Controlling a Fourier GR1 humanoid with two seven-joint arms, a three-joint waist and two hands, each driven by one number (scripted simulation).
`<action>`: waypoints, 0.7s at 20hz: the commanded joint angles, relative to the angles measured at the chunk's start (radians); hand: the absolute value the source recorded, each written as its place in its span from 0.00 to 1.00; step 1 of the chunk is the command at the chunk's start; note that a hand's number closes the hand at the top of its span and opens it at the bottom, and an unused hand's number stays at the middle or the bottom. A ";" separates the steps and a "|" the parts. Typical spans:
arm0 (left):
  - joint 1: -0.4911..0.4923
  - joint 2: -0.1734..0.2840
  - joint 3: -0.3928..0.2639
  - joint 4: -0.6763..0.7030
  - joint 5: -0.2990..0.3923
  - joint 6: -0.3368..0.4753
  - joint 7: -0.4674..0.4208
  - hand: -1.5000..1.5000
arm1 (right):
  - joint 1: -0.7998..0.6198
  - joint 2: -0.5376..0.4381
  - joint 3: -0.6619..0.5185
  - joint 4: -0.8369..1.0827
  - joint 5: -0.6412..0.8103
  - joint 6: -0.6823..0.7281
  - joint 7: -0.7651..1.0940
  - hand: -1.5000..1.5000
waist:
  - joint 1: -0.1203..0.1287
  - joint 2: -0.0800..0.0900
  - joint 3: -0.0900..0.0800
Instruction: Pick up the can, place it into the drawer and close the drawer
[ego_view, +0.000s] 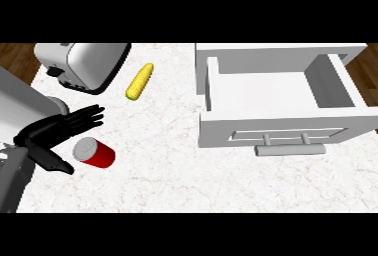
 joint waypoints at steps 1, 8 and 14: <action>0.003 0.012 -0.027 0.070 -0.093 -0.077 -0.207 0.00 | 0.007 0.006 -0.004 -0.017 -0.013 0.011 0.012 0.00 | -0.004 0.001 0.000; -0.008 -0.002 -0.102 0.167 -0.162 -0.028 -0.304 0.00 | -0.032 -0.052 -0.050 -0.015 -0.072 -0.009 0.060 0.00 | -0.008 0.004 -0.001; -0.008 -0.034 -0.161 0.211 -0.191 0.020 -0.383 0.00 | 0.017 0.006 -0.032 -0.032 -0.060 0.016 0.048 0.00 | -0.013 0.002 -0.001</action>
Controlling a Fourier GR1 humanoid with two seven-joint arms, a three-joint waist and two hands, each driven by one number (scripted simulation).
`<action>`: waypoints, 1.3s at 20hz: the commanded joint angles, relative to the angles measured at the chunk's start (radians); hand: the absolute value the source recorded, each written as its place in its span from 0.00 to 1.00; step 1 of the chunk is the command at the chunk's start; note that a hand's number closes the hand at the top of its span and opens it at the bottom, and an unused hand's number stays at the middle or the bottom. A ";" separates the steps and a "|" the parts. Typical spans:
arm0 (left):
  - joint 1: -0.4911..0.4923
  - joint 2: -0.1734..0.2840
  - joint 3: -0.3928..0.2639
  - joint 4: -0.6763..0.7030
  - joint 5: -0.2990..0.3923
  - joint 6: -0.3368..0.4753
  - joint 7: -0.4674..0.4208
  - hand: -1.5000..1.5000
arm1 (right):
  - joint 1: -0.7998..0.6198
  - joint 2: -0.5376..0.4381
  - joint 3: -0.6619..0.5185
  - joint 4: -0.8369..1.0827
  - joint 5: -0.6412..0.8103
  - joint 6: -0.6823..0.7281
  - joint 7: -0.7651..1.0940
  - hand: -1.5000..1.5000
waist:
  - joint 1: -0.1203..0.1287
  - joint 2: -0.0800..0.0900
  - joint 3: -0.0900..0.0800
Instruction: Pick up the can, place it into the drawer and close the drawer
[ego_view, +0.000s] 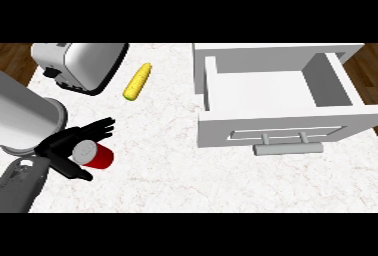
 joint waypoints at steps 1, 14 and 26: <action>0.003 -0.026 -0.051 0.051 -0.042 -0.099 -0.190 0.00 | -0.010 0.025 0.019 -0.012 0.028 -0.005 -0.005 0.00 | 0.001 0.002 0.000; -0.055 -0.051 -0.104 0.170 0.023 -0.202 -0.137 1.00 | 0.033 0.006 -0.018 -0.059 -0.049 0.013 0.054 0.00 | 0.002 -0.004 0.001; -0.046 -0.185 0.128 0.142 0.309 0.231 -0.018 1.00 | 0.055 0.073 -0.020 -0.084 -0.018 -0.015 0.048 0.00 | 0.059 -0.018 0.005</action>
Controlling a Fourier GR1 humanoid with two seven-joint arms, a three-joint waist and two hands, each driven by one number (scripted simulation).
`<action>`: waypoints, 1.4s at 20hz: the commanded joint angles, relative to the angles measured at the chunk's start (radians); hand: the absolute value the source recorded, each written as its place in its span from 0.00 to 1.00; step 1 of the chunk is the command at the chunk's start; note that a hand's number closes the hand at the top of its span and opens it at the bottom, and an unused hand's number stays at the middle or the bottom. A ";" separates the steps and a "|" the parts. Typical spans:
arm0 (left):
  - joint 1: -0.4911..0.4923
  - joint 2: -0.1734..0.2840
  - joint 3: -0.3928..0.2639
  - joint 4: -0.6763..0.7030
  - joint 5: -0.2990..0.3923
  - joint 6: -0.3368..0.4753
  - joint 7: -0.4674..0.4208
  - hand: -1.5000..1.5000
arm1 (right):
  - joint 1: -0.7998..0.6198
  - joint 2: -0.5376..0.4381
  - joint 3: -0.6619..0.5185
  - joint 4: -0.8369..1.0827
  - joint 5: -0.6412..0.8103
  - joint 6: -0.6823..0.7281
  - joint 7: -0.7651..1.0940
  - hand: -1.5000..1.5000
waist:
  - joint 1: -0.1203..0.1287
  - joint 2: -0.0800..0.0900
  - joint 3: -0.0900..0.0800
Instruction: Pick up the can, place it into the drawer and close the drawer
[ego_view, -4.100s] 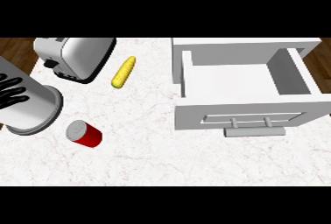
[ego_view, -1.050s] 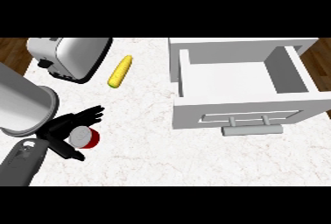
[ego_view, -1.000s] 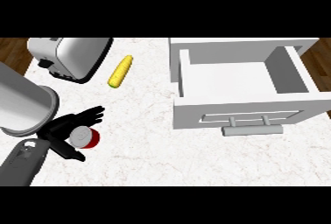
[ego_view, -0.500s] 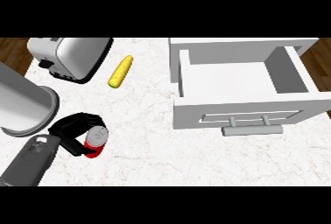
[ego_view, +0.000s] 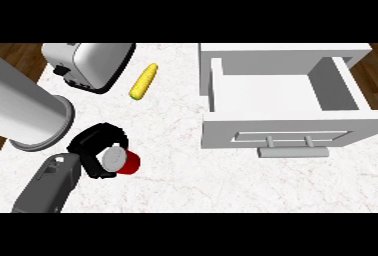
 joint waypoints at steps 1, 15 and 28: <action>0.058 -0.062 0.181 0.024 0.133 0.257 -0.089 1.00 | 0.010 0.011 -0.020 -0.010 0.002 -0.016 -0.003 0.00 | 0.043 -0.008 0.001; 0.017 -0.289 0.109 -0.558 0.198 0.851 0.142 1.00 | 0.043 0.019 -0.075 -0.015 -0.050 0.019 0.016 0.00 | 0.023 -0.015 0.004; -0.071 -0.291 -0.054 -0.919 0.134 1.128 0.478 1.00 | 0.041 0.087 -0.035 -0.135 -0.032 0.011 0.086 0.00 | 0.006 -0.005 0.002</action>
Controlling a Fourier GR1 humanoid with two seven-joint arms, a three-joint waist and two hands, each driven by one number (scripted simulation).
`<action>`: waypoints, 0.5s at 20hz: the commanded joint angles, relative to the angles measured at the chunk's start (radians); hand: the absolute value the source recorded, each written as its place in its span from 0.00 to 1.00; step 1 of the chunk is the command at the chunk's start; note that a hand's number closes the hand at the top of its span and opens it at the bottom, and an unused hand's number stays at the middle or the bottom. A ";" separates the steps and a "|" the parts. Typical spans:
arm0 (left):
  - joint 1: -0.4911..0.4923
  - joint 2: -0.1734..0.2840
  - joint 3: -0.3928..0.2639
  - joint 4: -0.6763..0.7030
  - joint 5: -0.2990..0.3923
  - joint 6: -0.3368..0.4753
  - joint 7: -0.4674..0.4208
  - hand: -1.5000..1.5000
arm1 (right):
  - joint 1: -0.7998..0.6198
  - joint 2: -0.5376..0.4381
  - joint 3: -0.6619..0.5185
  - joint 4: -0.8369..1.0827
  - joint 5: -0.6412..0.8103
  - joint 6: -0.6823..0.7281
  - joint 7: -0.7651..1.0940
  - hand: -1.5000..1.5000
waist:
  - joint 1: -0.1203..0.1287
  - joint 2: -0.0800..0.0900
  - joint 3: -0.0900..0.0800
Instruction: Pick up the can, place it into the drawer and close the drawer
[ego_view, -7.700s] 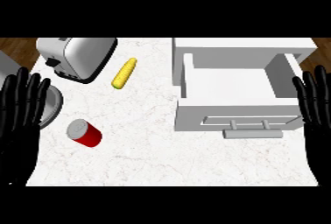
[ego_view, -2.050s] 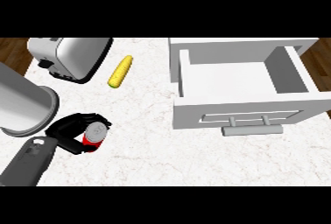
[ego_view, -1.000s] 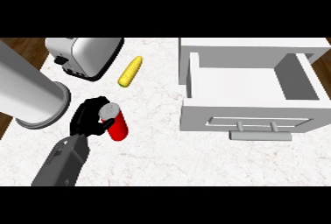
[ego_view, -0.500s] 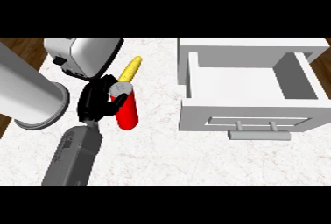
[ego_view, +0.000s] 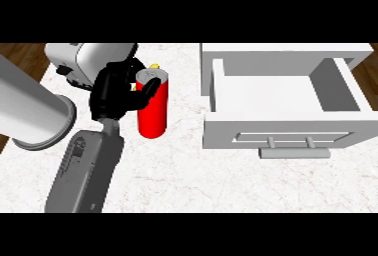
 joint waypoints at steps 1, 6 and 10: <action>-0.079 -0.004 -0.059 -0.026 -0.015 0.109 0.064 1.00 | -0.065 -0.014 -0.009 0.054 0.030 0.006 -0.005 0.00 | -0.003 0.003 0.000; -0.164 -0.004 -0.111 -0.110 -0.062 0.204 0.216 1.00 | -0.018 0.014 -0.028 0.012 -0.021 0.036 0.017 0.00 | -0.004 0.000 0.000; -0.304 -0.004 -0.116 0.032 -0.001 0.240 0.191 1.00 | -0.128 -0.061 -0.027 0.111 0.032 -0.007 0.002 0.00 | -0.005 0.005 0.000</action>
